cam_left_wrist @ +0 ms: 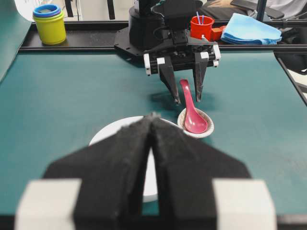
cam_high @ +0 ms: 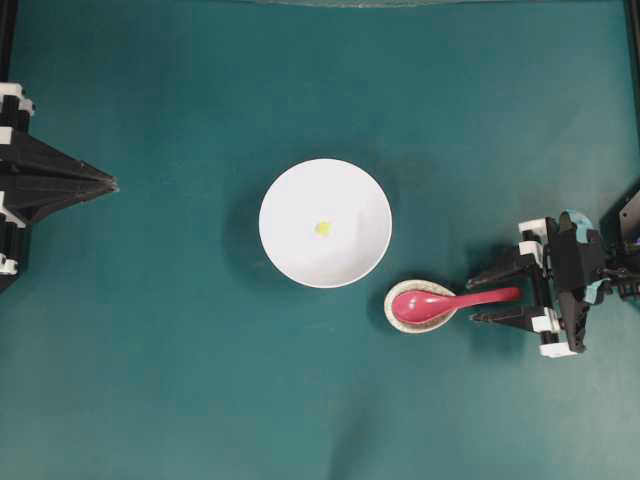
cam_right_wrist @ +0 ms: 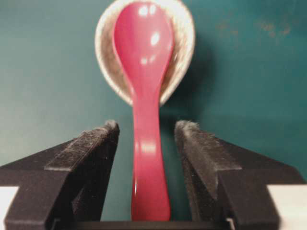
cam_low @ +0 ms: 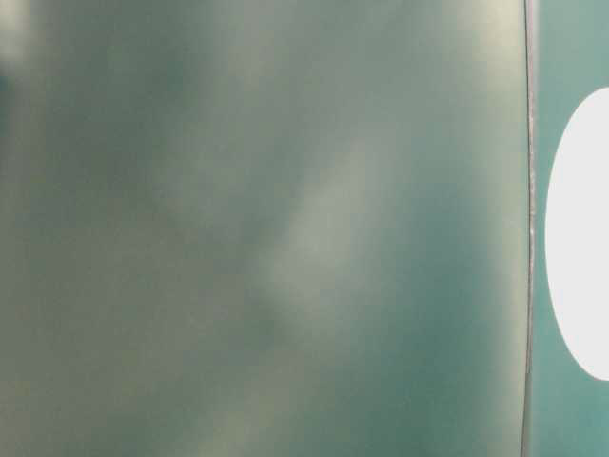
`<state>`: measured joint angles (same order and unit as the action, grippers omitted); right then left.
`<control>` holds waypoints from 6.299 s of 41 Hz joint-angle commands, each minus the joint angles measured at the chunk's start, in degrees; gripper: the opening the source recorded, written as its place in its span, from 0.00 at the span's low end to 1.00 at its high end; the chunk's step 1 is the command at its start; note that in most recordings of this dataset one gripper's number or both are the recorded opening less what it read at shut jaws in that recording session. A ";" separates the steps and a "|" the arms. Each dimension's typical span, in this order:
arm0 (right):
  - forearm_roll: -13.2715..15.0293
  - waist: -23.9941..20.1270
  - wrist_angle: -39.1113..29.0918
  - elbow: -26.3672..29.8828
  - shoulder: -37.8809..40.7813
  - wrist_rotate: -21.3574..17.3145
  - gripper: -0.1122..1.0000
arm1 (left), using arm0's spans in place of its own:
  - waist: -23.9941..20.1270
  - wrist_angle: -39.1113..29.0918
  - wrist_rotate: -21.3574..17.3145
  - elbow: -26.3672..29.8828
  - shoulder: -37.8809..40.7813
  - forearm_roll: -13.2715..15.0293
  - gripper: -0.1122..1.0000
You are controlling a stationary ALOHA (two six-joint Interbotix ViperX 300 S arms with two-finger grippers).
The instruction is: Scoop the yellow hexagonal prism block from the bowl with a spoon using the right arm.
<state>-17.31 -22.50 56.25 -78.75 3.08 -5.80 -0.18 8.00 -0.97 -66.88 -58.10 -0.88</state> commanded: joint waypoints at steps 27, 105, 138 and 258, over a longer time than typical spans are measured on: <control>-0.97 -0.44 0.97 0.97 0.09 0.00 0.58 | 0.00 0.26 0.00 1.76 0.26 -0.18 0.14; -0.97 5.98 -15.82 4.92 -19.34 7.82 0.29 | 0.00 0.35 0.00 1.85 0.18 -0.18 0.14; -0.26 25.93 -67.76 29.18 -26.28 18.37 0.29 | 0.00 -2.64 0.26 1.85 0.35 -0.09 0.14; -0.62 34.10 -104.94 61.52 3.43 17.67 0.29 | 0.00 -2.20 -0.18 2.02 -0.44 -0.26 0.14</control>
<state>-17.40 11.87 -50.01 -18.63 7.47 11.78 -0.18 5.19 -1.05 -66.62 -58.80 -0.97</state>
